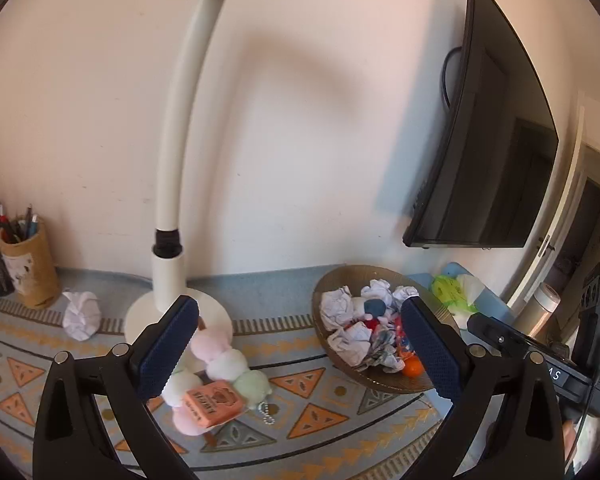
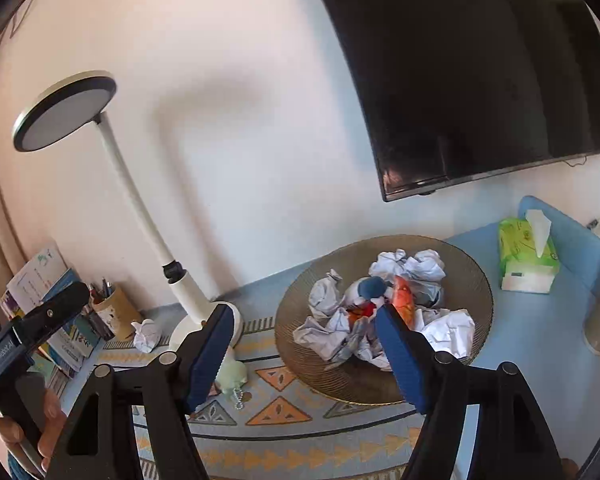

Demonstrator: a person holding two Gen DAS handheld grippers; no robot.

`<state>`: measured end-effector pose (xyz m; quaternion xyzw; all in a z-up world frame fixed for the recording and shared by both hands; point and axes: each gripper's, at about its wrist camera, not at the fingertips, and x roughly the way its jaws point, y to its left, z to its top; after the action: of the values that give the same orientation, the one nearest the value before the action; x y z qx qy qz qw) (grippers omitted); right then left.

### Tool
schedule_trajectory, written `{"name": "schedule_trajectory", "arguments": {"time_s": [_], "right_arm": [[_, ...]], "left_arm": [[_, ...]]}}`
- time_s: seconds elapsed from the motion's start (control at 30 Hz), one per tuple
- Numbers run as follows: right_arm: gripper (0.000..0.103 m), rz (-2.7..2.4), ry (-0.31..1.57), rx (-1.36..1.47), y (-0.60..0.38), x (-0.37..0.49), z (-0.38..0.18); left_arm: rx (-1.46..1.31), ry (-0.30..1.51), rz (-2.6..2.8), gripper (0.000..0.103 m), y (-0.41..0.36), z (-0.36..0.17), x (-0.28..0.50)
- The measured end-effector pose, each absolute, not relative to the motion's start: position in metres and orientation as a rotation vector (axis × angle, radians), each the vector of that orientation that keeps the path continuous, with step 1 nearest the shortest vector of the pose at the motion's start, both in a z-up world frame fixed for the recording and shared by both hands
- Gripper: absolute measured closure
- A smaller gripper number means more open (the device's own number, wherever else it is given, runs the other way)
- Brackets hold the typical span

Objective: Organize objects
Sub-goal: 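Carry the paper and plush bag over the brown bowl and open both tools, then move the left tool toward the paper ball while the right approaches the pastel plush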

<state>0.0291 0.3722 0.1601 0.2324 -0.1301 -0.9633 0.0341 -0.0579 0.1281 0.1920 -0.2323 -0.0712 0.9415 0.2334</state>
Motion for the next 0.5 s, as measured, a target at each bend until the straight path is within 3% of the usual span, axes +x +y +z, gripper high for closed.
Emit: {"name": "schedule_trajectory", "arguments": {"time_s": [0.03, 0.07, 0.2, 0.37, 0.5], "right_arm": [[0.010, -2.937, -0.402, 0.702, 0.362, 0.035, 0.160], [0.004, -2.906, -0.405, 0.696, 0.352, 0.041, 0.157], [0.003, -2.824, -0.350, 0.814, 0.309, 0.048, 0.116], [0.003, -2.765, -0.276, 1.028, 0.276, 0.042, 0.034], [0.003, -2.748, -0.193, 1.071, 0.265, 0.042, 0.018]], "left_arm": [[-0.615, -0.203, 2.628, 0.001, 0.110, 0.199, -0.048], [-0.600, -0.216, 2.670, 0.001, 0.092, 0.203, -0.040], [-0.655, -0.315, 2.797, 0.001, 0.024, 0.188, -0.016], [-0.975, -0.426, 2.880, 0.001, -0.034, 0.094, -0.020], [-1.083, -0.467, 2.890, 0.001, -0.053, 0.041, -0.019]]}}
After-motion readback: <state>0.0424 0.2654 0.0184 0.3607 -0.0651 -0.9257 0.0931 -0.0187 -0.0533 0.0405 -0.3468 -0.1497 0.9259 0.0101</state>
